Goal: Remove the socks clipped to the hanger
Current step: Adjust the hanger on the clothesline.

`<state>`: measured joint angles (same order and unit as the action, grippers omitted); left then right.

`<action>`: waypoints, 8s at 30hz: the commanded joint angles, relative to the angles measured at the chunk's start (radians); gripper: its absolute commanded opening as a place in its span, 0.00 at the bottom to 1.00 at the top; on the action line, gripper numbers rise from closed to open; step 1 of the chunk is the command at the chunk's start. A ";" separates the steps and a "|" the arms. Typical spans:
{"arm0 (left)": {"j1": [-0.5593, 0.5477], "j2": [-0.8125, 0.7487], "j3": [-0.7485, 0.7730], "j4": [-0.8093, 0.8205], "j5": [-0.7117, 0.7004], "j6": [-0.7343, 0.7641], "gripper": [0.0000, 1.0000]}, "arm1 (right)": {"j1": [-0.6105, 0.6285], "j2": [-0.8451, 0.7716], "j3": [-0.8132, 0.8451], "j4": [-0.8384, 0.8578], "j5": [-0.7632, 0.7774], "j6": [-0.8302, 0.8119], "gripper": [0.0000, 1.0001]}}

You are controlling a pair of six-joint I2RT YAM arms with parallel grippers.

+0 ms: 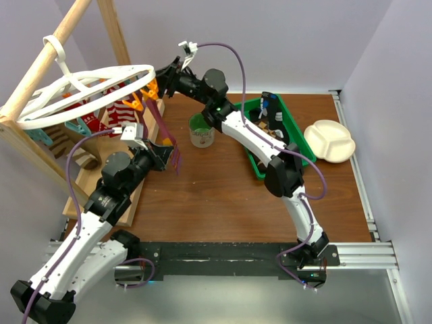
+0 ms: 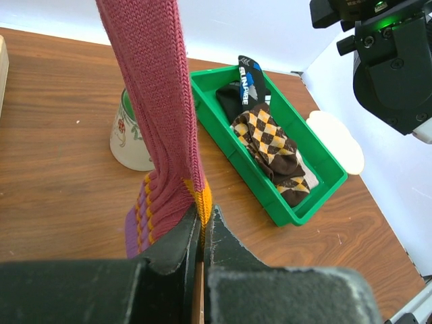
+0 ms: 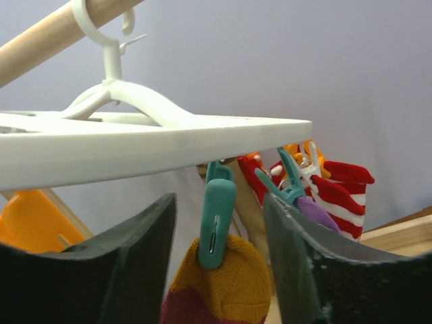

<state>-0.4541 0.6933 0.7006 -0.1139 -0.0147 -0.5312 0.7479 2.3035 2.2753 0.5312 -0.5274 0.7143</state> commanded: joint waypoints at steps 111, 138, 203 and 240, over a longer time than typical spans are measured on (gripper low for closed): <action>-0.003 0.041 0.424 0.577 -0.588 0.787 0.72 | 0.007 -0.230 -0.120 -0.088 0.257 -0.289 0.08; 0.064 0.287 0.425 0.769 -0.689 0.907 0.72 | 0.008 -0.260 -0.132 -0.089 0.227 -0.299 0.08; 0.157 0.031 0.513 -0.061 0.417 0.442 0.74 | 0.079 -0.365 -0.197 -0.161 0.182 -0.395 0.07; 0.157 -0.150 0.034 0.063 0.073 0.245 0.72 | 0.108 -0.408 -0.157 -0.313 0.162 -0.457 0.07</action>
<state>-0.3019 0.5701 0.8204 -0.2077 0.0700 -0.2043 0.8223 1.9858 2.0605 0.2306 -0.3267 0.2726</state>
